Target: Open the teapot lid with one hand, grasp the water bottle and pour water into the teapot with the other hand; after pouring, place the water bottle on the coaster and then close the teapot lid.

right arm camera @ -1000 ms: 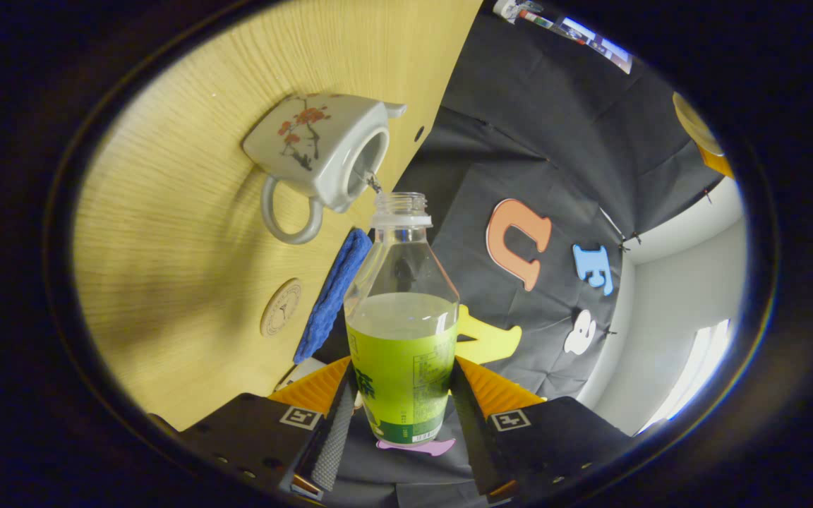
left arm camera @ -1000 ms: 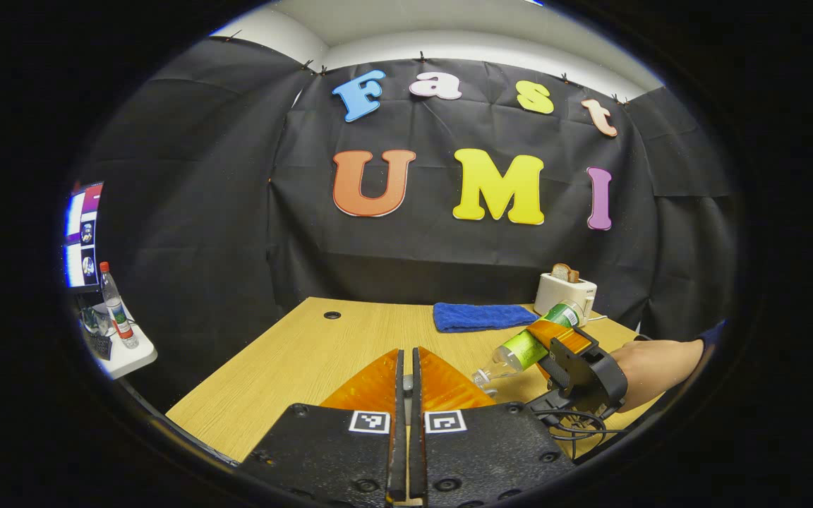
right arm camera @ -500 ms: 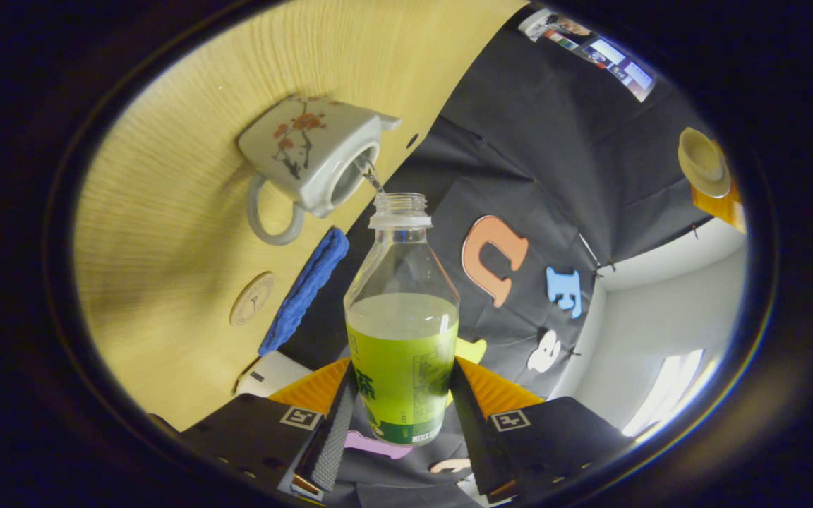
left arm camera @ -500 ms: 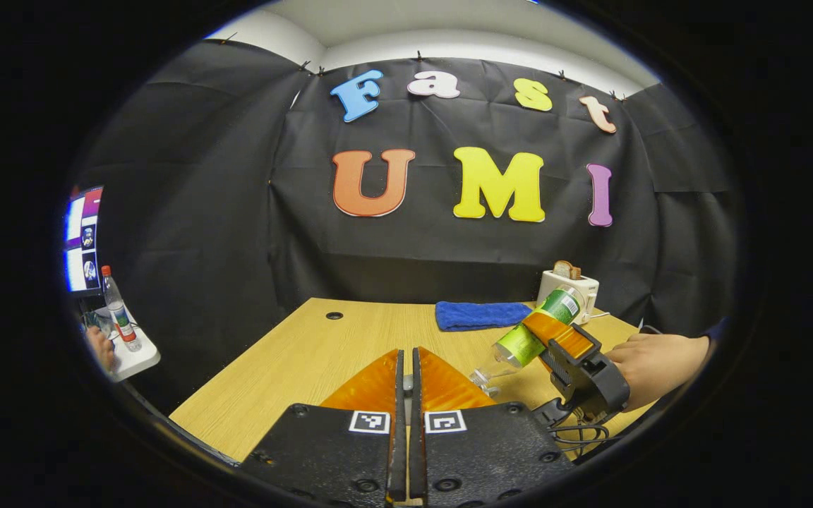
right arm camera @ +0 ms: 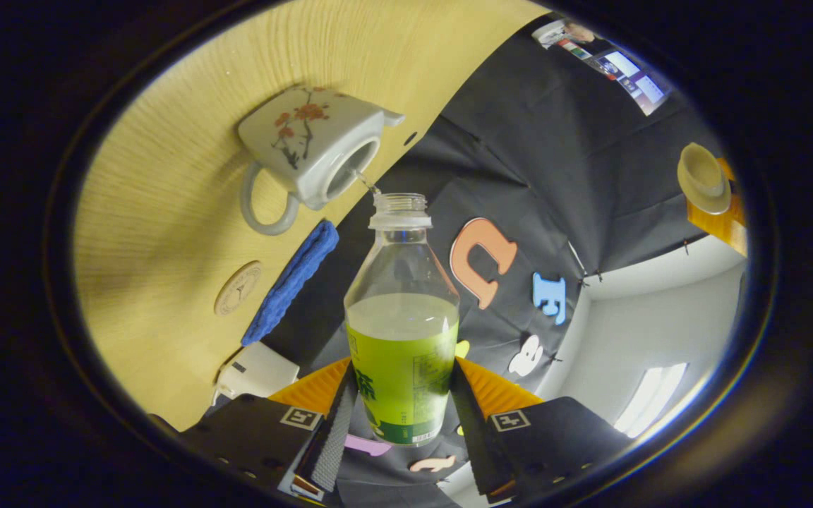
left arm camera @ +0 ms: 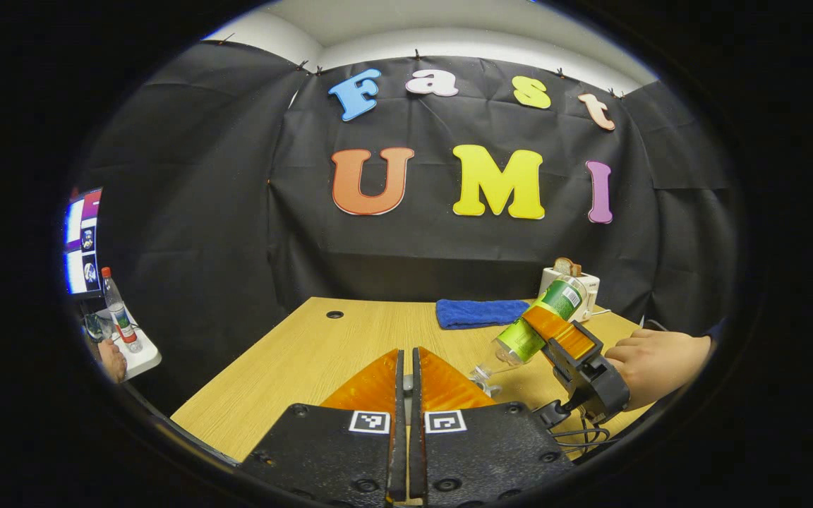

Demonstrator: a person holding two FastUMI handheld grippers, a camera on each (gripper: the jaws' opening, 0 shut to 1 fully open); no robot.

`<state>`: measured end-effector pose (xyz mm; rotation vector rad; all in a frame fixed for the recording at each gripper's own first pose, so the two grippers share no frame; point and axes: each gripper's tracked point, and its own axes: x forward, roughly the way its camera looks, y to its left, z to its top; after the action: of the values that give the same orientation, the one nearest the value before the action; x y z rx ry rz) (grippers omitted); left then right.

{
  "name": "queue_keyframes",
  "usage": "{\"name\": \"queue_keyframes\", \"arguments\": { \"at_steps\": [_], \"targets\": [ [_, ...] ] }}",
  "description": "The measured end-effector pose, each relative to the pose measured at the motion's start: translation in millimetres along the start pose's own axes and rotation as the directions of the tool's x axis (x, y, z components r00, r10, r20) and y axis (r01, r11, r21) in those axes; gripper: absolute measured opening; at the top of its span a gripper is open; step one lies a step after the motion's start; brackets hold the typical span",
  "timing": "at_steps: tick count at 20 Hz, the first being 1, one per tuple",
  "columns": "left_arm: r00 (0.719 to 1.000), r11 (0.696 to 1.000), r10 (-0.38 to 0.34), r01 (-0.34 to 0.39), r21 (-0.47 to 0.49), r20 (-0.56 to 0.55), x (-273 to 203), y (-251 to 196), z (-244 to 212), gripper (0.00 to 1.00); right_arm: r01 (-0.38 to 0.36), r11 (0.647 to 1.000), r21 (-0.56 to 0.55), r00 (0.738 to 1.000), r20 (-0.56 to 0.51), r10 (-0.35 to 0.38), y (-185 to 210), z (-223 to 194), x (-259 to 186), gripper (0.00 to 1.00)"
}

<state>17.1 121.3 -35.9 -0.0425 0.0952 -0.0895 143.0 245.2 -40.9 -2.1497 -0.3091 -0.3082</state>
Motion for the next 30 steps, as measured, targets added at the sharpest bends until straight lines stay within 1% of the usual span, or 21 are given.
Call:
{"name": "queue_keyframes", "arguments": {
  "at_steps": [1, 4, 6, 8, 14, 17, 19, 20, 21, 23, 25, 26, 27, 28, 30],
  "targets": [
    [1.0, 1.0, 0.001, -0.001, 0.003, 0.0, 0, 0, 0, 0.04, 0.005, 1.0, 0.003, 1.0, -0.006, -0.005, -1, -1, -1, 0.71],
    [1.0, 1.0, 0.0, 0.0, 0.006, 0.003, -1, -1, 1, 0.04, 0.018, 1.0, 0.006, 1.0, -0.005, -0.018, -4, 0, -2, 0.72],
    [1.0, 1.0, -0.001, 0.001, 0.006, 0.002, 0, -2, 0, 0.04, 0.023, 1.0, -0.004, 1.0, 0.0, -0.023, -5, 0, -1, 0.7],
    [1.0, 1.0, 0.001, -0.001, 0.006, -0.001, 0, -1, -1, 0.04, 0.023, 1.0, -0.005, 1.0, 0.002, -0.023, -4, 0, -2, 0.72],
    [1.0, 1.0, 0.006, -0.006, 0.01, -0.007, 3, 0, -3, 0.04, 0.028, 1.0, 0.002, 1.0, 0.003, -0.028, -3, -1, -2, 0.71],
    [1.0, 1.0, 0.005, -0.005, 0.009, -0.006, 3, 1, -2, 0.04, 0.026, 1.0, 0.013, 1.0, 0.001, -0.026, -2, -1, -1, 0.72],
    [1.0, 1.0, 0.0, 0.0, 0.008, -0.003, 2, -1, -2, 0.04, 0.028, 0.999, 0.04, 1.0, 0.004, -0.028, -2, -2, -1, 0.72],
    [1.0, 1.0, -0.004, 0.004, 0.008, -0.001, 2, -1, -2, 0.04, 0.033, 0.997, 0.075, 0.999, 0.011, -0.034, -2, -2, -1, 0.73],
    [1.0, 1.0, -0.005, 0.005, 0.006, -0.001, 3, -1, -2, 0.04, 0.038, 0.991, 0.127, 0.999, 0.02, -0.041, -2, -2, -1, 0.71],
    [1.0, 1.0, 0.007, -0.007, 0.001, 0.002, 4, 4, -1, 0.04, 0.028, 0.968, 0.248, 0.999, 0.017, -0.033, 1, -8, 0, 0.73],
    [1.0, 1.0, 0.018, -0.018, -0.007, 0.0, 5, 4, -2, 0.04, -0.001, 0.931, 0.365, 1.0, 0.009, -0.002, 9, -17, 0, 0.74],
    [1.0, 1.0, 0.011, -0.011, -0.008, 0.001, 5, 1, -1, 0.04, -0.015, 0.908, 0.419, 1.0, 0.008, 0.013, 13, -22, 2, 0.73],
    [1.0, 1.0, 0.005, -0.005, -0.008, 0.006, 6, -2, -1, 0.04, -0.043, 0.875, 0.482, 0.999, 0.021, 0.037, 19, -25, 4, 0.74],
    [1.0, 1.0, 0.004, -0.004, -0.004, 0.008, 6, -3, 0, 0.04, -0.064, 0.835, 0.547, 0.998, 0.031, 0.056, 23, -30, 3, 0.74],
    [1.0, 1.0, 0.002, -0.002, -0.005, 0.016, 6, -4, 1, 0.04, -0.087, 0.742, 0.665, 0.996, 0.038, 0.082, 31, -42, 1, 0.74]
  ]
}}
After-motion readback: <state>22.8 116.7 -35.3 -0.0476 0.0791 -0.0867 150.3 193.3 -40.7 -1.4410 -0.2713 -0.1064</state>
